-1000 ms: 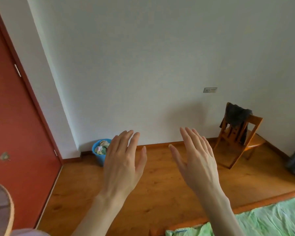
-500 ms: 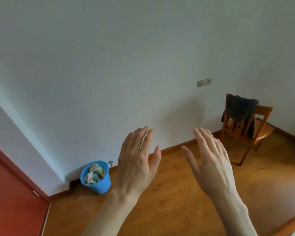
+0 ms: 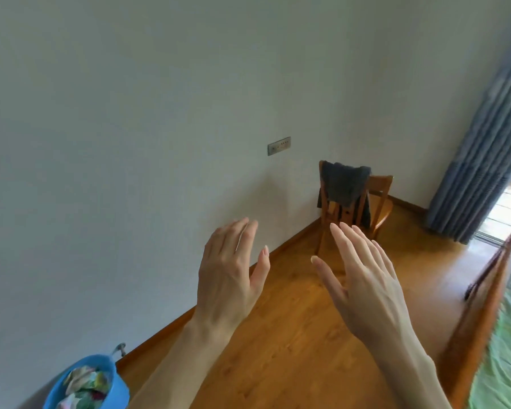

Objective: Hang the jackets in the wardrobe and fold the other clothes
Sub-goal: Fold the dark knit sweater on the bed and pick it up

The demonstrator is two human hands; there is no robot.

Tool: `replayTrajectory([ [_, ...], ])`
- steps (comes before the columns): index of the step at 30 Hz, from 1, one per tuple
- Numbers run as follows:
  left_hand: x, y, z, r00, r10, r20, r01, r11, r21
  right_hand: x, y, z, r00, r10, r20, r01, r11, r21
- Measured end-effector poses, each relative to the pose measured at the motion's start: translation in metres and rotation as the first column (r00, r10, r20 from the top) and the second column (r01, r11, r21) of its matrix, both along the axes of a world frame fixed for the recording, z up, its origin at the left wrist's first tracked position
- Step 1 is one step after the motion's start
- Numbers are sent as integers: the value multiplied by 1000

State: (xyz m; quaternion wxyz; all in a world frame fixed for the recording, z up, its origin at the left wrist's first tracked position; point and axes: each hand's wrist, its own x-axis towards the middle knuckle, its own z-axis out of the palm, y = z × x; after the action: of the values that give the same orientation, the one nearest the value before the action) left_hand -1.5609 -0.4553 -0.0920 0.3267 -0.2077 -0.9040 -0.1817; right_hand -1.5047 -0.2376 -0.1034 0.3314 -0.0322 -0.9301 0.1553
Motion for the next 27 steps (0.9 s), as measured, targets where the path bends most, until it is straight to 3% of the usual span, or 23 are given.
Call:
replayTrajectory([
  [16,-299,101,-24,949,-314,-19,315,944,100,-238,65,11,949,-314,9,313,948,50],
  [27,-451,183,-70,909,-405,98,398,914,81,-361,143,-41,899,-411,149,416,909,-6],
])
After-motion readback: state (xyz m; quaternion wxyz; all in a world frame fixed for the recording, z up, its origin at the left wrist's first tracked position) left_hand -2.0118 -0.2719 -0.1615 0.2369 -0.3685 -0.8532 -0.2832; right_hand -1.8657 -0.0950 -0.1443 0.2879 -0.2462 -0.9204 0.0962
